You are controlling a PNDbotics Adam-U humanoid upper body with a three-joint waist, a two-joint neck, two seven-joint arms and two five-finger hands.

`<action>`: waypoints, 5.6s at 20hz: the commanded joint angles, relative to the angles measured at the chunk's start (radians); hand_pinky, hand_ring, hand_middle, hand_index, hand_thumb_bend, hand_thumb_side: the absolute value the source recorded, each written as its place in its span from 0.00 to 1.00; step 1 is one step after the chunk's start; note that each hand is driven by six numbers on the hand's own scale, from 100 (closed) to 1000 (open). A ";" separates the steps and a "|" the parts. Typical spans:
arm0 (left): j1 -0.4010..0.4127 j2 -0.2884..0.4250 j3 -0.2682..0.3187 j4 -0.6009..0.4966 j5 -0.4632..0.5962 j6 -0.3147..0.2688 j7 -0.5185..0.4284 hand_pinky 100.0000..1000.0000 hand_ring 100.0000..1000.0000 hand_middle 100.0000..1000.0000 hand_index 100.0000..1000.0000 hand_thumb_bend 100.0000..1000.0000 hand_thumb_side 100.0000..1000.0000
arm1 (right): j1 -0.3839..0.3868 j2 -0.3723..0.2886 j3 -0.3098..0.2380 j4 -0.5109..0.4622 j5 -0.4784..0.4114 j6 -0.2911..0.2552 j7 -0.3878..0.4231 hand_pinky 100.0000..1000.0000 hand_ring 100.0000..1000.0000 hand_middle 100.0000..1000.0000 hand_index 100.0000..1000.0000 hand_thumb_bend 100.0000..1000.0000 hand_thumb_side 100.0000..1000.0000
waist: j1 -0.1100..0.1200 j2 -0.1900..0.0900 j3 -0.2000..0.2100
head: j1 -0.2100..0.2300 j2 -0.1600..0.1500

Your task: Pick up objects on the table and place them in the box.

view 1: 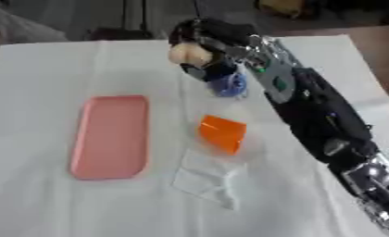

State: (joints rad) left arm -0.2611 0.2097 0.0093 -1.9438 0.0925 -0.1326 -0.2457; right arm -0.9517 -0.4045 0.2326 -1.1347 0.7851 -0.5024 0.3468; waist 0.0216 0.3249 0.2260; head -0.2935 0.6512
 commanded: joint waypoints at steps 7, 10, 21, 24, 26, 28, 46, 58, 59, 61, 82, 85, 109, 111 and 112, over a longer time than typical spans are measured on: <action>-0.022 0.006 -0.007 -0.029 0.024 -0.003 -0.005 0.52 0.64 0.77 0.71 0.05 0.86 | -0.026 0.069 0.017 0.041 0.020 -0.051 0.065 0.38 0.41 0.76 0.69 0.00 0.00 | -0.004 -0.027 0.015 | -0.006 -0.009; -0.027 0.004 -0.012 -0.030 0.029 -0.002 -0.009 0.52 0.64 0.77 0.71 0.05 0.85 | -0.028 0.091 0.021 0.044 0.010 -0.067 0.061 0.37 0.40 0.76 0.69 0.00 0.00 | -0.006 -0.030 0.026 | -0.010 -0.011; -0.035 0.002 -0.020 -0.036 0.040 0.001 -0.019 0.52 0.64 0.77 0.71 0.05 0.85 | -0.033 0.136 0.069 -0.022 0.108 -0.109 -0.124 0.43 0.41 0.73 0.71 0.00 0.00 | -0.014 -0.034 0.051 | -0.021 -0.015; -0.036 0.002 -0.021 -0.039 0.042 0.001 -0.021 0.52 0.64 0.77 0.71 0.05 0.85 | -0.028 0.149 0.094 -0.021 0.139 -0.162 -0.129 0.48 0.43 0.75 0.74 0.00 0.02 | -0.016 -0.035 0.055 | -0.021 -0.018; -0.037 0.002 -0.022 -0.040 0.043 0.002 -0.022 0.52 0.64 0.77 0.71 0.05 0.85 | -0.024 0.160 0.101 -0.010 0.147 -0.207 -0.112 0.51 0.46 0.78 0.77 0.00 0.19 | -0.017 -0.034 0.057 | -0.020 -0.018; -0.037 0.001 -0.023 -0.040 0.043 0.003 -0.024 0.52 0.64 0.77 0.71 0.05 0.85 | -0.022 0.172 0.108 0.001 0.147 -0.253 -0.087 0.61 0.58 0.85 0.87 0.00 0.46 | -0.018 -0.033 0.058 | -0.020 -0.019; -0.039 -0.002 -0.026 -0.036 0.042 0.006 -0.028 0.52 0.64 0.78 0.71 0.05 0.85 | -0.015 0.175 0.087 -0.008 0.256 -0.251 -0.090 0.82 0.82 0.95 0.99 0.25 0.72 | -0.022 -0.033 0.052 | -0.011 -0.022; -0.040 -0.003 -0.029 -0.035 0.045 0.006 -0.030 0.52 0.64 0.78 0.71 0.06 0.85 | -0.014 0.177 0.089 0.003 0.365 -0.203 -0.233 0.77 0.78 0.90 0.98 0.19 0.63 | -0.025 -0.034 0.055 | -0.009 -0.021; -0.040 -0.003 -0.029 -0.036 0.045 0.006 -0.031 0.52 0.64 0.78 0.71 0.06 0.85 | -0.014 0.173 0.086 0.003 0.365 -0.202 -0.242 0.77 0.77 0.89 0.97 0.18 0.60 | -0.025 -0.035 0.054 | -0.008 -0.022; -0.040 -0.003 -0.029 -0.037 0.047 0.006 -0.031 0.52 0.64 0.78 0.71 0.06 0.85 | -0.012 0.160 0.080 -0.002 0.359 -0.201 -0.255 0.76 0.77 0.89 0.97 0.18 0.59 | -0.025 -0.036 0.051 | -0.004 -0.021; 0.022 0.029 0.035 -0.018 -0.015 -0.001 0.038 0.52 0.65 0.79 0.71 0.06 0.88 | 0.532 -0.383 -0.309 -0.653 -0.546 0.148 -0.263 0.62 0.64 0.91 0.84 0.08 0.48 | -0.012 -0.047 -0.213 | 0.244 0.006; 0.027 0.028 0.039 -0.014 -0.029 -0.001 0.043 0.52 0.65 0.79 0.72 0.06 0.89 | 0.572 -0.383 -0.342 -0.682 -0.585 0.170 -0.255 0.61 0.64 0.92 0.84 0.07 0.49 | -0.006 -0.044 -0.234 | 0.251 0.007; 0.031 0.018 0.039 -0.014 -0.037 -0.001 0.064 0.52 0.66 0.80 0.79 0.06 0.88 | 0.648 -0.351 -0.379 -0.718 -0.606 0.204 -0.225 0.59 0.62 0.91 0.83 0.05 0.51 | 0.008 -0.041 -0.247 | 0.249 0.023; 0.031 0.019 0.040 -0.015 -0.037 0.000 0.065 0.52 0.66 0.80 0.79 0.06 0.88 | 0.648 -0.350 -0.379 -0.720 -0.608 0.205 -0.224 0.59 0.62 0.91 0.83 0.05 0.50 | 0.007 -0.043 -0.245 | 0.249 0.023; 0.032 0.019 0.039 -0.014 -0.037 0.000 0.064 0.52 0.66 0.80 0.78 0.06 0.88 | 0.648 -0.349 -0.379 -0.721 -0.609 0.206 -0.225 0.59 0.62 0.91 0.83 0.05 0.50 | 0.006 -0.044 -0.245 | 0.248 0.022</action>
State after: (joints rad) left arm -0.2256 0.2178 0.0409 -1.9417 0.0532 -0.1318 -0.1843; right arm -0.2983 -0.7343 -0.1301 -1.8348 0.1869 -0.2999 0.1241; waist 0.0324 0.3021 -0.0194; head -0.0461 0.6691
